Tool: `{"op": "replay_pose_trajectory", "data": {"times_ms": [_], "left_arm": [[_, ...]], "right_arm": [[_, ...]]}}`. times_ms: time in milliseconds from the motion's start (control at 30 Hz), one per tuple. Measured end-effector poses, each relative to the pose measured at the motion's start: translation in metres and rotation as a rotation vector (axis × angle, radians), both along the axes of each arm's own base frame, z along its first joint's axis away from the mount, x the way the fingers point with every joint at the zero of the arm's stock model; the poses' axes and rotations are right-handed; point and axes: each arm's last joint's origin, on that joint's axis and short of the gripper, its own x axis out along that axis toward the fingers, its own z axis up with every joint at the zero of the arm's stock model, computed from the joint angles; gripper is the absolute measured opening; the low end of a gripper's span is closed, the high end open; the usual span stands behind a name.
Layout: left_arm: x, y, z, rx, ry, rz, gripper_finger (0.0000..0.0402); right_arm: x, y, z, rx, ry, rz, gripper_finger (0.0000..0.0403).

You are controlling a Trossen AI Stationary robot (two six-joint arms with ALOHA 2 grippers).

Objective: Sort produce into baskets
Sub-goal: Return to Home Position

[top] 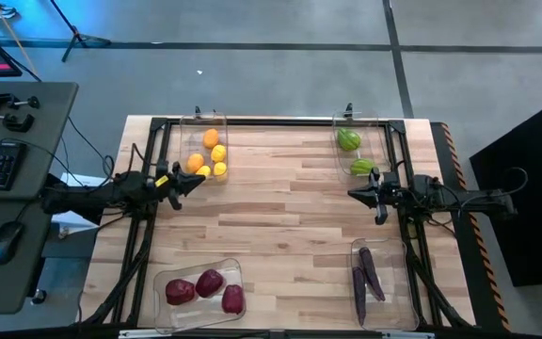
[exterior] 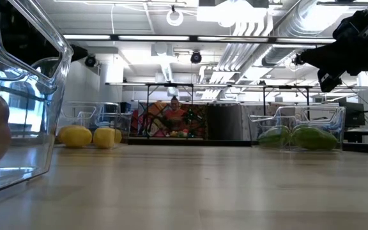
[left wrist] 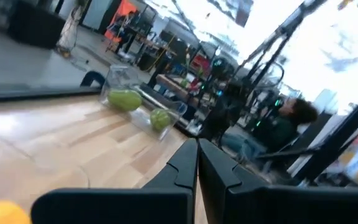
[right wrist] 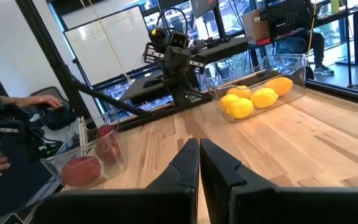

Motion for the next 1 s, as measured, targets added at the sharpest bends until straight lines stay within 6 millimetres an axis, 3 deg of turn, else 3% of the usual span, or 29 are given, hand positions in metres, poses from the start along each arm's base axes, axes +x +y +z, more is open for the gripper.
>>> {"op": "replay_pose_trajectory", "data": {"times_ms": [300,633,1000], "left_arm": [[0.0013,-0.0066,-0.0035,0.472,0.132,-0.151,0.0],[0.0013,-0.0063,-0.0035,0.33,0.102,-0.158,0.0],[0.0019,-0.0064,-0.0041,0.322,0.108,-0.16,0.0]], "right_arm": [[0.0003,0.0,-0.0003,0.0,0.004,-0.001,0.0005],[0.0003,0.0,-0.0005,0.0,0.005,-0.001,0.0005],[0.0003,0.0,-0.0005,0.0,0.005,-0.001,0.0005]]}}
